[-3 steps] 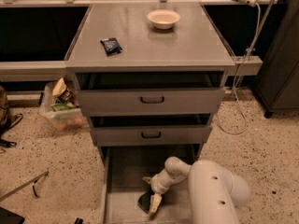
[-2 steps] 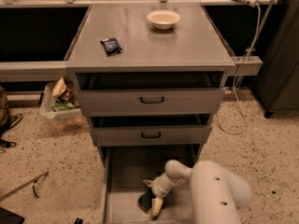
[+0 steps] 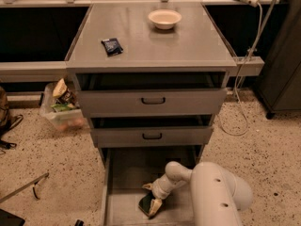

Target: Pick sponge from bottom drawer and place on counter

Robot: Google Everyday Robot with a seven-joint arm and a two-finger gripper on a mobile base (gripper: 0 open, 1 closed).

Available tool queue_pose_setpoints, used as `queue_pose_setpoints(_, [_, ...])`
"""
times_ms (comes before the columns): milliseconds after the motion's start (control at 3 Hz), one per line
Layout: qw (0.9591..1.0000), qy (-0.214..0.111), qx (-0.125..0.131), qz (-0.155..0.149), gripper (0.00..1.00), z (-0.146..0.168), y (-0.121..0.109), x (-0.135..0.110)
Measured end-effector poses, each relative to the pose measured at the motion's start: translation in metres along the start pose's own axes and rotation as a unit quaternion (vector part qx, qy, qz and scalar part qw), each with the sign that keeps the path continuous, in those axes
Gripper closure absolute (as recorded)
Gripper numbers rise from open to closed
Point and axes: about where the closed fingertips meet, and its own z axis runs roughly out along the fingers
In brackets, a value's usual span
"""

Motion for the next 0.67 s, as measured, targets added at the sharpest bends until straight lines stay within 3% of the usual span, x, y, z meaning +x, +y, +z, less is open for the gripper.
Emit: queue_pose_setpoints(667, [1.0000,0.000,0.000,0.000,0.69,0.0001,0.0000,-0.0001])
